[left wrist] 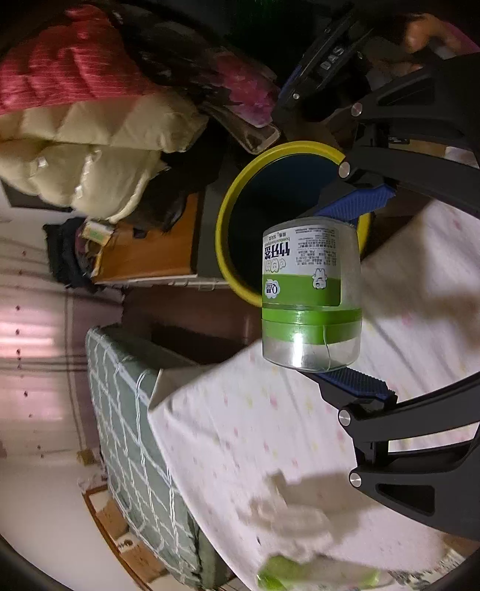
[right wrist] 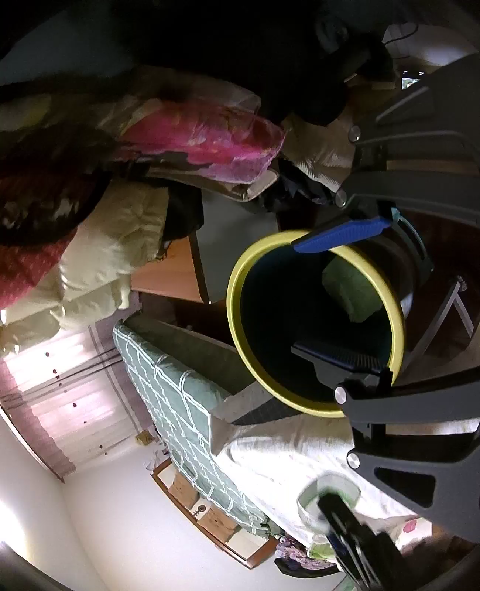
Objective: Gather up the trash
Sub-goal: 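Carry the jar over the yellow bin and open the left tool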
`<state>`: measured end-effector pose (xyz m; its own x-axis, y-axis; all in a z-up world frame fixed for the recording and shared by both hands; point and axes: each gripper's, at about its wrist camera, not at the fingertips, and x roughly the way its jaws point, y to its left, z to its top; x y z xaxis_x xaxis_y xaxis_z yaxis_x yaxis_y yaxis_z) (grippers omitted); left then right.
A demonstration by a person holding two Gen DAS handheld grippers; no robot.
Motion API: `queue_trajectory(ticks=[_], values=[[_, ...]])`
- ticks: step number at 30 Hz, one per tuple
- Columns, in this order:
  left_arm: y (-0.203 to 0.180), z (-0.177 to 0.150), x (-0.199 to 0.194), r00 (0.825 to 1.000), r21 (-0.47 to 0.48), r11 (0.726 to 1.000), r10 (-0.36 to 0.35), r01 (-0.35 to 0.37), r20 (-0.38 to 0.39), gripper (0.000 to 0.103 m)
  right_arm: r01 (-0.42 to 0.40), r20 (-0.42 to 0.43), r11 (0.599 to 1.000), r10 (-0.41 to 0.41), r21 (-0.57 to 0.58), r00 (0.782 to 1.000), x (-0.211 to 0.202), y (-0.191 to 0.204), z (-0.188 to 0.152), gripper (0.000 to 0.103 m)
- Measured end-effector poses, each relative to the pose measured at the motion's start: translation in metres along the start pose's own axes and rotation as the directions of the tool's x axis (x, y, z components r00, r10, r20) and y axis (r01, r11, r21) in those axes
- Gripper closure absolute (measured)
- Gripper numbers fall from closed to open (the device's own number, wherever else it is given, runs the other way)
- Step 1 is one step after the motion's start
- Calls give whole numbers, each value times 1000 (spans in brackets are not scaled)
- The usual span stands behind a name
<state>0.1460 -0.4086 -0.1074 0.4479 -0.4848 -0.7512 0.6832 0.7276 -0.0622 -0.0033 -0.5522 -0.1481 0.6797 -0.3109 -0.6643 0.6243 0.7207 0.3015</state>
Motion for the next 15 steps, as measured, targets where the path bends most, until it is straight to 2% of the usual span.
queue_trajectory(ticks=[8,15], values=[[-38,12,57,996,33,999,-22,25,-87,33,18,-6,999,-18,28,1000,3,-16,1,54],[-48,19,71,997,40,999,14,-11,-79,29,32,7,999,-32,40,999,-3,-25,3,50]])
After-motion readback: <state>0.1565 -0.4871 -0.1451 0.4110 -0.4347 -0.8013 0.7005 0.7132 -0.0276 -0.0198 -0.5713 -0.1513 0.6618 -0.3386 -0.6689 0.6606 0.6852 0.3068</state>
